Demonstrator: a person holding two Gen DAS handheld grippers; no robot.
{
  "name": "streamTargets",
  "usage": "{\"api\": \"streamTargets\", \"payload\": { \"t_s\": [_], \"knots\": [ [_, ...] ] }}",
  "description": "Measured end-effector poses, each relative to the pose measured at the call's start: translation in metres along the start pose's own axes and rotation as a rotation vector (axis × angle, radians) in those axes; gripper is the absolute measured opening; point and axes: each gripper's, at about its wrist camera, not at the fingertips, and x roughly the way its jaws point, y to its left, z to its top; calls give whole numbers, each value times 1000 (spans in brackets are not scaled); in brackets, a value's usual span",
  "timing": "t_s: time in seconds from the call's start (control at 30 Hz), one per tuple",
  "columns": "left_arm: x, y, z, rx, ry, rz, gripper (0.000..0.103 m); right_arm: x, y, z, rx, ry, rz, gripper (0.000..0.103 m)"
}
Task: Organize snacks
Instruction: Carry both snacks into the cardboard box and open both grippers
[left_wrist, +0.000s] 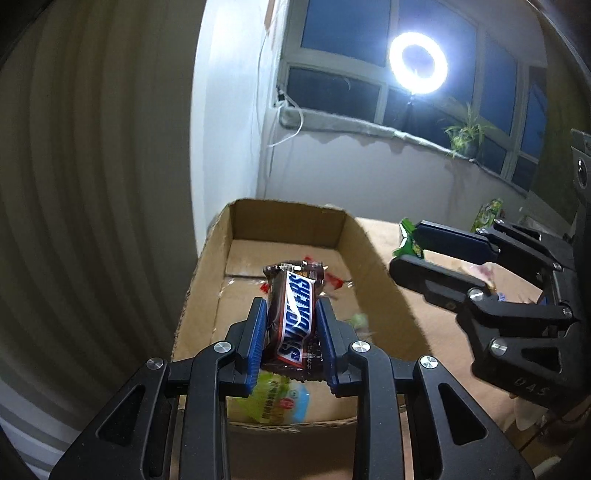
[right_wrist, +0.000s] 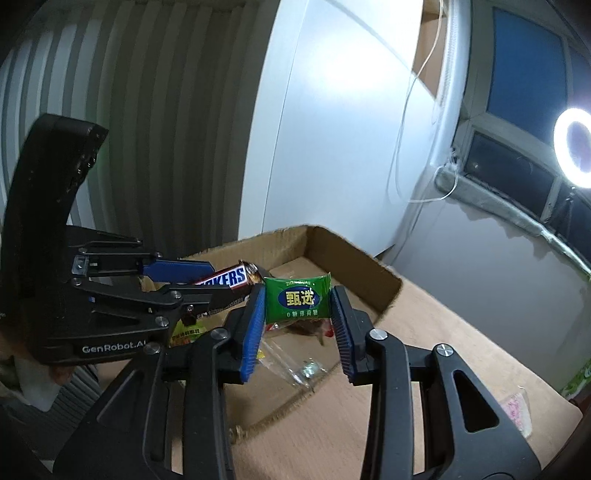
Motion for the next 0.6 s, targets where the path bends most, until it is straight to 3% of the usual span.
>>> {"api": "streamTargets", "payload": {
  "t_s": [0.07,0.13,0.6],
  "knots": [
    [1,6,0,-22,-8,37,60,1,0,-2,5,-12,0,64],
    [-3,10,-1,-44,-32,45,68,3,-1,-5,11,-5,0,65],
    [-14,24,0,-95,-56,45,68,-18,8,-21,25,6,-32,65]
  ]
}}
